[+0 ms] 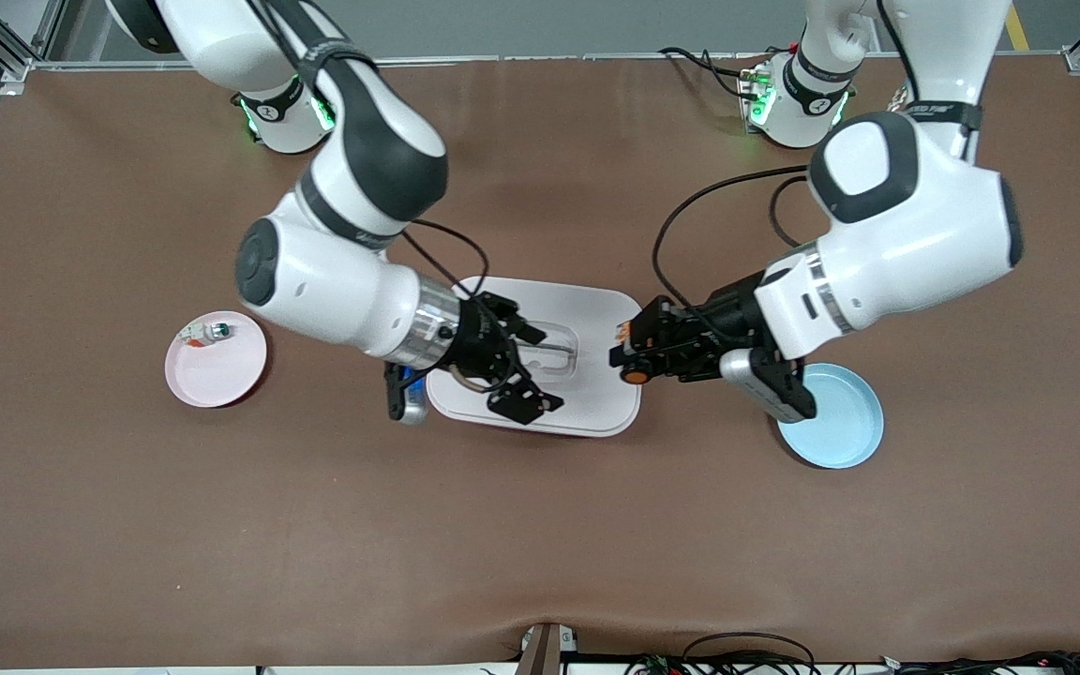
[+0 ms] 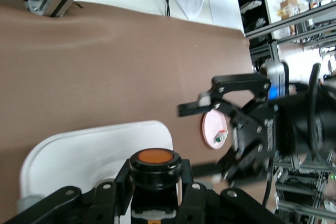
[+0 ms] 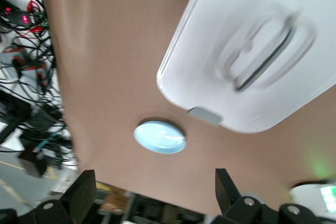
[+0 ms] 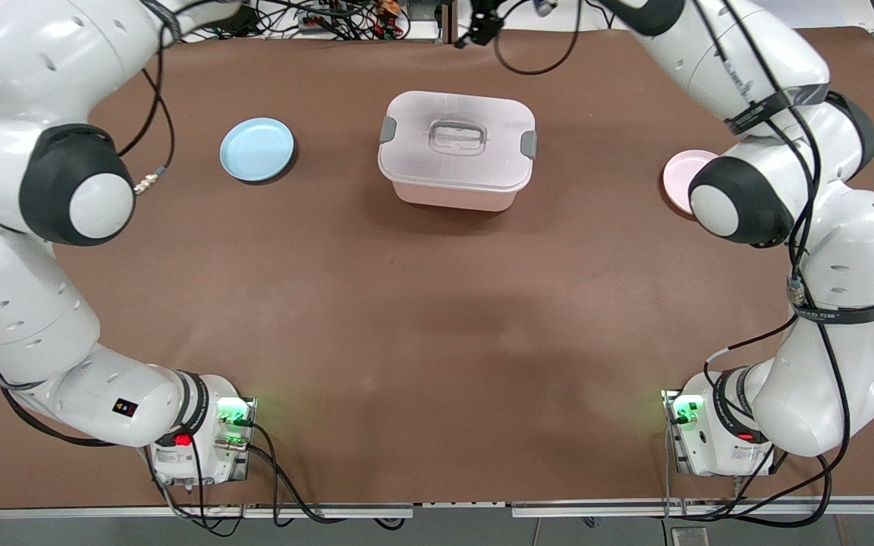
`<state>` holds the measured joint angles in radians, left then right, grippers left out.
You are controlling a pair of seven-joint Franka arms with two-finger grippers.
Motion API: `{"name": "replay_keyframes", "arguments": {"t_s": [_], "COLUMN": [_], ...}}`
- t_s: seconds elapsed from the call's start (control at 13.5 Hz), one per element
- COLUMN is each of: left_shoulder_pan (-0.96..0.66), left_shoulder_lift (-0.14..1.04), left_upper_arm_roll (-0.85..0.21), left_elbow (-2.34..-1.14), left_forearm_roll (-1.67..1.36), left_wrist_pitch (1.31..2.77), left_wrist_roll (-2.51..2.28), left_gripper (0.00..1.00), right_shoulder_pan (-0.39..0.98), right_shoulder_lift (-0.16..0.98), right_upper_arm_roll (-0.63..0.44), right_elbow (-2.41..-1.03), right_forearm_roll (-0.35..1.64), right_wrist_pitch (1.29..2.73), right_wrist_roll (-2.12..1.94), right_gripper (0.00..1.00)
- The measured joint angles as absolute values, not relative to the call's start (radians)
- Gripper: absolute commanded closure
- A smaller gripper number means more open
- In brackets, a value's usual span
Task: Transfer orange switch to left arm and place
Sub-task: 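Open the right gripper and withdraw it while the left gripper pulls back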
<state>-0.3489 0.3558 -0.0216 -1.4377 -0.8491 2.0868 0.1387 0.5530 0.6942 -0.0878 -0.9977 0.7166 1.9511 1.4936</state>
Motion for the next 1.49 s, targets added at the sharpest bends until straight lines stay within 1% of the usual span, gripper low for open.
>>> {"name": "replay_keyframes", "arguments": {"t_s": [0.3, 0.52, 0.82, 1.19, 1.34, 1.49], "left_shoulder_pan": [-0.269, -0.234, -0.207, -0.176, -0.16, -0.153], "left_shoulder_lift": [0.289, 0.241, 0.184, 0.12, 0.091, 0.077], "left_upper_arm_roll": [-0.02, -0.019, -0.017, -0.014, -0.013, -0.012], "left_elbow": [-1.438, -1.438, -1.438, -1.438, -1.438, -1.438], "left_forearm_roll": [-0.769, -0.682, -0.541, -0.324, -0.243, -0.147], "left_wrist_pitch": [1.934, 1.855, 1.786, 1.705, 1.651, 1.612], "left_wrist_roll": [0.139, 0.138, 0.129, 0.126, 0.089, -0.005], "left_gripper": [1.0, 1.0, 1.0, 1.0, 1.0, 1.0], "right_shoulder_pan": [0.468, 0.399, 0.338, 0.201, 0.154, 0.135], "right_shoulder_lift": [0.656, 0.616, 0.588, 0.568, 0.567, 0.567], "right_upper_arm_roll": [-0.094, -0.098, -0.1, -0.104, -0.104, -0.104], "right_elbow": [-0.974, -0.972, -0.972, -0.972, -0.973, -0.975], "right_forearm_roll": [0.598, 0.456, 0.273, 0.141, 0.077, -0.006], "right_wrist_pitch": [1.701, 1.559, 1.465, 1.326, 1.302, 1.298], "right_wrist_roll": [1.207, 0.927, 0.625, 0.264, 0.136, 0.04], "right_gripper": [0.0, 0.0, 0.0, 0.0, 0.0, 0.0]}}
